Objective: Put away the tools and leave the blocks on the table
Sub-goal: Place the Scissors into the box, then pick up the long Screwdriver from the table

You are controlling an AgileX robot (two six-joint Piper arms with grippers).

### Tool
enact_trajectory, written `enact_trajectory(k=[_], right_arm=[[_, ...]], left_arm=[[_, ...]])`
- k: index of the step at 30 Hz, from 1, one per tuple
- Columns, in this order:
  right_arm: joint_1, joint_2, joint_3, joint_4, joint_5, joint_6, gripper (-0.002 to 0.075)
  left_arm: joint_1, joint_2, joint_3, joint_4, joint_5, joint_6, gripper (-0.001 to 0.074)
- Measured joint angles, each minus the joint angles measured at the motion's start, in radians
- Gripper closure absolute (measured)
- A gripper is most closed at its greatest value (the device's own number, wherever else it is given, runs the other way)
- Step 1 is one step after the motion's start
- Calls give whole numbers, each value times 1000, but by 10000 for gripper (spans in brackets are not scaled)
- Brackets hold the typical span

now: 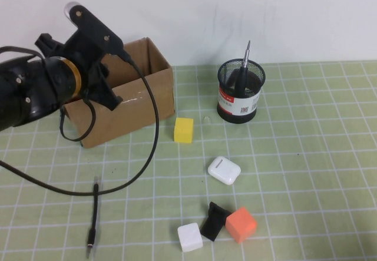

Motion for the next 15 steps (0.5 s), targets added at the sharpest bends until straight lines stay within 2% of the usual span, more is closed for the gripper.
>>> enact_trajectory(k=[4, 8, 11, 15], right_arm=[[0, 0, 0, 0, 0, 0, 736], [0, 0, 0, 0, 0, 0, 736], [0, 0, 0, 0, 0, 0, 736], [0, 0, 0, 0, 0, 0, 736]], left_arm=[[0, -30, -5, 0, 10, -64, 684], [0, -118, -6, -27, 17, -147, 724], [0, -184, -6, -131, 55, -168, 733], [0, -249, -7, -307, 199, -161, 735]])
